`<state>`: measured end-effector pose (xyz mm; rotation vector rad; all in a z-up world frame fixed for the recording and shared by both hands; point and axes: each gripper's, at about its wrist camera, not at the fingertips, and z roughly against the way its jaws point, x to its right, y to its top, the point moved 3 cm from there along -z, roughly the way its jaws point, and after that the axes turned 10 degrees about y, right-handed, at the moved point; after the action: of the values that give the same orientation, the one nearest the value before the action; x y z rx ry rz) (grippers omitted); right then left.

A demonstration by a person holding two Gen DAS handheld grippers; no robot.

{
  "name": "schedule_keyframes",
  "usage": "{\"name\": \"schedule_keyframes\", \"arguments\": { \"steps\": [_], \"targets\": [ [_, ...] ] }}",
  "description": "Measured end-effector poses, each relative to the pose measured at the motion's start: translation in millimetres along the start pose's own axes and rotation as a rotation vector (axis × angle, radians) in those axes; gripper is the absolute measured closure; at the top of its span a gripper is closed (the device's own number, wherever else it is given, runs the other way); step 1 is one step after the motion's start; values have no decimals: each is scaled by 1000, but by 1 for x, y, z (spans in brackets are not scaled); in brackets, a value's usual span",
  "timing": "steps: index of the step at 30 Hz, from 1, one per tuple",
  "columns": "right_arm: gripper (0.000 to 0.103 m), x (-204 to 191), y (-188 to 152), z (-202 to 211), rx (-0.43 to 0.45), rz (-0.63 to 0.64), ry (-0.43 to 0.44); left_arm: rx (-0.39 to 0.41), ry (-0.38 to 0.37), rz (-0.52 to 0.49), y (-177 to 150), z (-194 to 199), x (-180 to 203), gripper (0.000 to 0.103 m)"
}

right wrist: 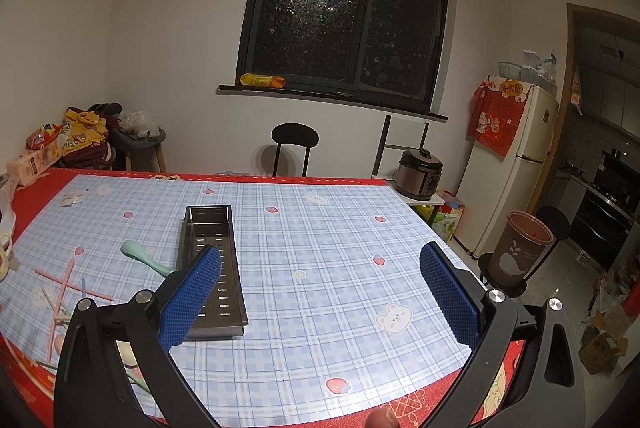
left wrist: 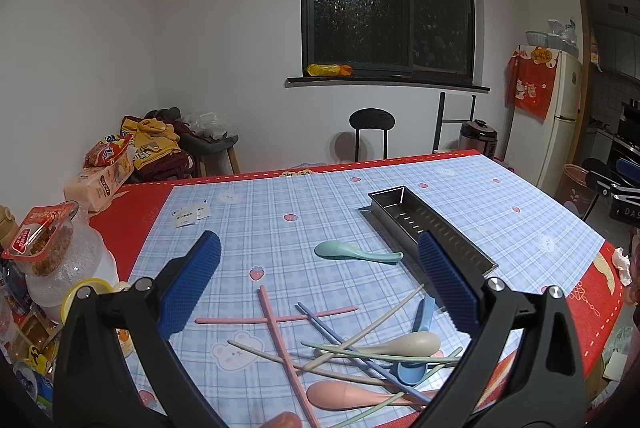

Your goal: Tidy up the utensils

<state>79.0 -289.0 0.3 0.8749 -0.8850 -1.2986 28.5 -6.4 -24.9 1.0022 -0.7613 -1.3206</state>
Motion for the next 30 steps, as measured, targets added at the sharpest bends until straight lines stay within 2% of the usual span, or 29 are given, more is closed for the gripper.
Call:
{"name": "schedule_keyframes", "arguments": {
  "steps": [7,13,20,25,27,30],
  "targets": [
    [5,0,0,0,-1,1,-1,-1,-7,2,0,0,0,6],
    [5,-1,0,-1,-4,0,-2,-11,-65,24,-1,-1,-1,6],
    [5,-2,-4,-6,-16,1,22,-47,-172,85,-8,-8,-6,6],
    [5,-13,-16,-16,-46,2,147,-64,-151,58,-23,-10,-8,6],
    [5,-21,-27,-27,-83,-8,235,-80,-144,44,-33,-12,-9,6],
    [5,-34,-45,-45,-159,-26,323,-117,-139,44,-53,-17,-14,6]
  ]
}}
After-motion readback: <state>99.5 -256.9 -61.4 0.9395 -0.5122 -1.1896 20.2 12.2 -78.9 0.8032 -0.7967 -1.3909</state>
